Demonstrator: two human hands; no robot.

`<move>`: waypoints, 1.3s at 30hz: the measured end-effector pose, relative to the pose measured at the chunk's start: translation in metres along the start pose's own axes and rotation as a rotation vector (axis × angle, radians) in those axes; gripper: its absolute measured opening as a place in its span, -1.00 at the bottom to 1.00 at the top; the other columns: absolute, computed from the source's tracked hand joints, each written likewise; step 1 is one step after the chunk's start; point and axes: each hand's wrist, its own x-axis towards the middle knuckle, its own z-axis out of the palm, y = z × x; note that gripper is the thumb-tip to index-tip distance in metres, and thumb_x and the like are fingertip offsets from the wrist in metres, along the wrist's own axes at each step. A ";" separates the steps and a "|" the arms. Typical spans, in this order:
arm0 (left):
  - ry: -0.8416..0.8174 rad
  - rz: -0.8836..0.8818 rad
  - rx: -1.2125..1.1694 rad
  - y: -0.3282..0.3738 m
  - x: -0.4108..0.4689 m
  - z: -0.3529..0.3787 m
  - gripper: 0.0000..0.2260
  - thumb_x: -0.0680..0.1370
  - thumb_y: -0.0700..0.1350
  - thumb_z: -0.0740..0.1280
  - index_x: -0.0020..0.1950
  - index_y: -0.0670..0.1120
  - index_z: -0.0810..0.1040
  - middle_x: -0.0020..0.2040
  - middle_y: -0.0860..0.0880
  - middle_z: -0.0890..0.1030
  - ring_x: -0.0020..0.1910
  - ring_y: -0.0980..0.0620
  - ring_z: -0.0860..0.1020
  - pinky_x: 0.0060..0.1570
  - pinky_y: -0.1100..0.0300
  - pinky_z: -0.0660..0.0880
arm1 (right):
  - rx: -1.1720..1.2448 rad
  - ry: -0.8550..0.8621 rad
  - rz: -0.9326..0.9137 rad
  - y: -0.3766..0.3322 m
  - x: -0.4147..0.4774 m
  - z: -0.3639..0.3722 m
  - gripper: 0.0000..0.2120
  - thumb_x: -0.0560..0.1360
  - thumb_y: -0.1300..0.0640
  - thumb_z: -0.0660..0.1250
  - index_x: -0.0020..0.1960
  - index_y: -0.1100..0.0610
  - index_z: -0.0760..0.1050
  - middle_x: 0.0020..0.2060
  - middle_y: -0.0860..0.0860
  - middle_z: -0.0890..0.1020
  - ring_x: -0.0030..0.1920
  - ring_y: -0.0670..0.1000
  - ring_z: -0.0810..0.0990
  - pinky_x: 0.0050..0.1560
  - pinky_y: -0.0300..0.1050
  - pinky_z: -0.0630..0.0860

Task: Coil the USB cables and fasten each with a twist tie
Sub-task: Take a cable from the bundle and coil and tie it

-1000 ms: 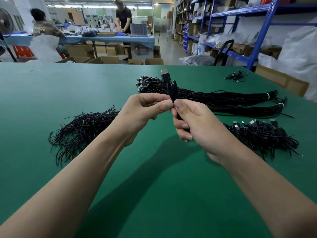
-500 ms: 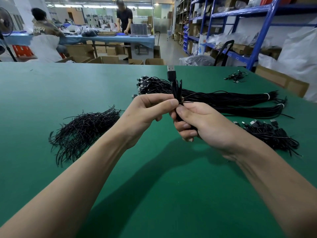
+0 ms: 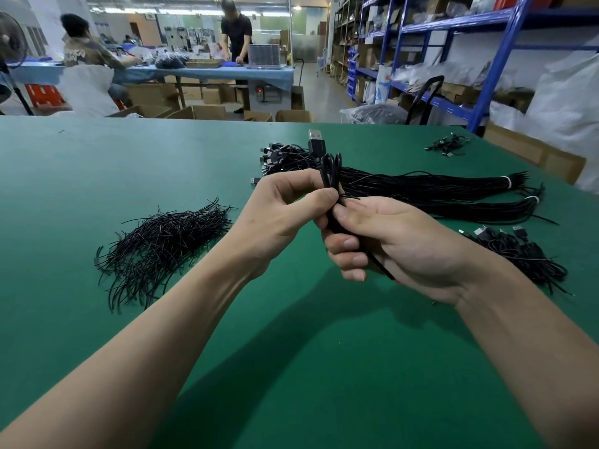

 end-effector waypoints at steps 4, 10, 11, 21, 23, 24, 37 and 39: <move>0.023 -0.028 -0.010 0.003 -0.001 0.001 -0.82 0.53 -0.18 0.33 -0.09 -0.32 0.57 -0.28 -0.06 0.52 -0.33 0.09 0.41 -0.25 0.31 0.37 | -0.079 0.026 -0.019 0.001 0.001 -0.001 -0.69 0.67 0.07 0.14 -0.14 0.01 0.60 -0.32 0.02 0.45 -0.35 -0.04 0.37 -0.32 -0.15 0.33; 0.083 -0.006 0.055 0.000 -0.002 0.002 -0.89 0.53 -0.20 0.32 -0.09 -0.12 0.65 -0.20 0.05 0.66 -0.23 0.04 0.57 -0.14 0.15 0.49 | -0.435 0.178 -0.078 -0.008 -0.001 -0.013 -0.79 0.68 0.08 0.21 0.16 0.12 0.59 -0.05 0.04 0.74 -0.15 0.01 0.70 -0.11 -0.11 0.63; 0.100 -0.002 0.062 0.000 -0.001 0.001 -0.88 0.53 -0.21 0.31 -0.08 -0.11 0.65 -0.20 0.08 0.67 -0.22 0.11 0.58 -0.14 0.25 0.49 | -0.552 0.257 -0.124 -0.010 -0.001 -0.017 -0.81 0.65 0.07 0.28 0.16 0.10 0.60 -0.06 0.01 0.73 -0.13 -0.01 0.71 -0.08 -0.11 0.63; 0.108 -0.145 0.162 -0.008 -0.001 0.009 -0.80 0.50 -0.11 0.31 -0.25 -0.20 0.57 -0.33 -0.02 0.50 -0.30 0.08 0.41 -0.23 0.23 0.40 | -1.498 0.569 -0.625 -0.005 -0.003 -0.023 -0.82 0.58 -0.08 0.36 0.00 0.03 0.59 -0.16 -0.07 0.63 -0.14 0.01 0.59 -0.17 0.10 0.54; 0.096 -0.165 0.177 -0.007 -0.001 0.010 -0.78 0.50 -0.10 0.31 -0.32 -0.16 0.52 -0.36 -0.01 0.45 -0.33 0.10 0.39 -0.26 0.30 0.41 | -1.567 0.575 -0.590 -0.004 -0.002 -0.021 -0.81 0.59 -0.08 0.32 0.00 0.04 0.57 -0.17 -0.06 0.61 -0.12 0.05 0.58 -0.19 0.10 0.53; 0.086 -0.174 0.183 -0.006 -0.001 0.010 -0.77 0.51 -0.09 0.31 -0.31 -0.16 0.51 -0.35 -0.04 0.45 -0.32 0.09 0.39 -0.26 0.33 0.43 | -1.591 0.578 -0.568 -0.004 -0.002 -0.020 -0.79 0.60 -0.09 0.29 -0.01 0.04 0.57 -0.18 -0.07 0.60 -0.11 0.06 0.57 -0.20 0.09 0.52; 0.148 0.032 0.418 0.015 -0.001 0.013 -0.94 0.57 -0.16 0.43 0.01 -0.10 0.68 -0.14 0.04 0.71 -0.21 0.09 0.69 -0.21 0.28 0.54 | -0.490 0.530 -0.242 0.001 0.007 -0.018 -0.65 0.68 0.10 0.20 -0.29 0.13 0.38 -0.51 -0.11 0.25 -0.47 -0.10 0.16 -0.47 -0.25 0.12; 0.209 0.253 0.726 0.015 -0.004 0.015 -0.91 0.55 -0.13 0.44 0.02 -0.08 0.69 -0.11 0.07 0.69 -0.20 0.11 0.68 -0.20 0.17 0.59 | -0.174 0.481 -0.116 0.000 0.007 -0.017 -0.65 0.66 0.10 0.19 -0.31 0.07 0.38 -0.53 -0.10 0.18 -0.51 -0.11 0.07 -0.51 -0.23 -0.02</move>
